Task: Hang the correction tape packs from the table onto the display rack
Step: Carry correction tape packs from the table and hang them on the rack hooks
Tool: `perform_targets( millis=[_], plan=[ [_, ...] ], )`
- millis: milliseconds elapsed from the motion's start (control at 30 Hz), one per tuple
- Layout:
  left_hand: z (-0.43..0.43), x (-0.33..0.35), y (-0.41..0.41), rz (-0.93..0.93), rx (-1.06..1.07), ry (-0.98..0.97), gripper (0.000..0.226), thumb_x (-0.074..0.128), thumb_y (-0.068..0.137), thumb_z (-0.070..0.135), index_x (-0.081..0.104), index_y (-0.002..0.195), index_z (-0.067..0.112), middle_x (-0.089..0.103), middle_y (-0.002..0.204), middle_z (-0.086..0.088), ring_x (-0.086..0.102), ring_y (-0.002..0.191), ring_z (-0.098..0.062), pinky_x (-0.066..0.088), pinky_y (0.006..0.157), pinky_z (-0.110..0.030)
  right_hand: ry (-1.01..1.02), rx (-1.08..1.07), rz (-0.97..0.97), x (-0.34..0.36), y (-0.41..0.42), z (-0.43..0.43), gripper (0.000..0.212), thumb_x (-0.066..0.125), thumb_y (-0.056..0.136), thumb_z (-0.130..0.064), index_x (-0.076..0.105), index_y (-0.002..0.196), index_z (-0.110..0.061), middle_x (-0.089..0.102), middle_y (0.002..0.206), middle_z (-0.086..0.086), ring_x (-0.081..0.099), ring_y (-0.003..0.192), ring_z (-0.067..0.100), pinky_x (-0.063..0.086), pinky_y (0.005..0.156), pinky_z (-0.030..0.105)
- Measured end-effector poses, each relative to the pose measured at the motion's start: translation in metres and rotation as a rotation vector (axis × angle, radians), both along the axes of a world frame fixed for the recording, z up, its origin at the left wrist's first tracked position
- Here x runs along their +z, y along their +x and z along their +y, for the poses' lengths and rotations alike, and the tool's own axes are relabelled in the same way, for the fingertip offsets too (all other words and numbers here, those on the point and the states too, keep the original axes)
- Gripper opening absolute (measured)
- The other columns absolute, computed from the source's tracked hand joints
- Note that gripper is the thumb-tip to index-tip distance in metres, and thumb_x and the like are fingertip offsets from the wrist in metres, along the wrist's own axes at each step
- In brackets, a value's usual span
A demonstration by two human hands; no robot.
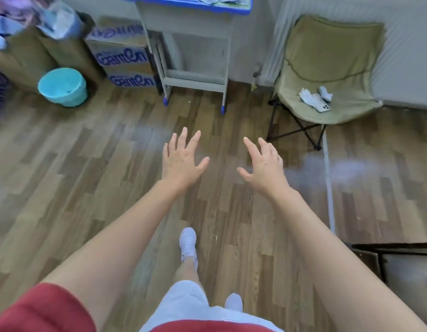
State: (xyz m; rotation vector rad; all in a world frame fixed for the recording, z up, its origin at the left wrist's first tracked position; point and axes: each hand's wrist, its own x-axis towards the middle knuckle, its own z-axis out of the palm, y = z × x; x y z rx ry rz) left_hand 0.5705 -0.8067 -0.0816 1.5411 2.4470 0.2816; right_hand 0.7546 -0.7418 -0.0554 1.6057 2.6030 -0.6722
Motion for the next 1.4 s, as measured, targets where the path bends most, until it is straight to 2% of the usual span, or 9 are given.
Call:
perform_targets(
  millis=[267, 600, 1000, 1200, 1400],
  plan=[
    [0.1, 0.021, -0.152, 0.017, 0.058, 0.044, 0.067, 0.042, 0.095, 0.049, 0.012, 0.152, 0.032, 0.006, 0.161, -0.004, 0.005, 0.147, -0.026, 0.006, 0.117, -0.043, 0.076, 0.006, 0.059, 0.016, -0.154, 0.11, 0.071, 0.05, 0.094, -0.039, 0.009, 0.151, -0.03, 0.009, 0.158, 0.012, 0.006, 0.145, 0.031, 0.009, 0.116, 0.043],
    [0.229, 0.034, -0.267, -0.044, 0.061, 0.097, 0.066, 0.044, 0.095, 0.047, 0.014, 0.152, 0.031, 0.007, 0.161, -0.005, 0.005, 0.147, -0.027, 0.005, 0.118, -0.043, 0.074, -0.006, 0.105, 0.021, -0.269, 0.242, 0.071, 0.051, 0.094, -0.039, 0.011, 0.151, -0.028, 0.013, 0.158, 0.011, 0.008, 0.145, 0.031, 0.011, 0.116, 0.045],
    [0.445, 0.056, -0.414, -0.029, 0.147, 0.147, 0.07, 0.047, 0.094, 0.047, 0.014, 0.152, 0.027, 0.008, 0.161, -0.006, 0.006, 0.147, -0.026, 0.006, 0.117, -0.041, 0.084, 0.014, 0.182, 0.04, -0.405, 0.485, 0.074, 0.055, 0.092, -0.037, 0.012, 0.152, -0.026, 0.015, 0.157, 0.012, 0.014, 0.143, 0.032, 0.018, 0.113, 0.047],
    [0.538, 0.051, -0.474, -0.061, 0.123, 0.13, 0.072, 0.048, 0.095, 0.048, 0.011, 0.153, 0.026, 0.005, 0.161, -0.007, 0.004, 0.147, -0.025, 0.006, 0.117, -0.041, 0.055, 0.005, 0.161, 0.031, -0.471, 0.577, 0.075, 0.056, 0.092, -0.037, 0.012, 0.152, -0.025, 0.015, 0.156, 0.013, 0.014, 0.144, 0.031, 0.02, 0.114, 0.047],
    [0.643, 0.04, -0.536, -0.063, 0.039, 0.105, 0.074, 0.05, 0.093, 0.047, 0.012, 0.152, 0.025, 0.005, 0.161, -0.007, 0.004, 0.147, -0.026, 0.006, 0.117, -0.04, 0.014, -0.101, 0.146, 0.012, -0.525, 0.666, 0.077, 0.057, 0.091, -0.035, 0.011, 0.152, -0.025, 0.015, 0.155, 0.014, 0.018, 0.142, 0.032, 0.022, 0.114, 0.047]
  ],
)
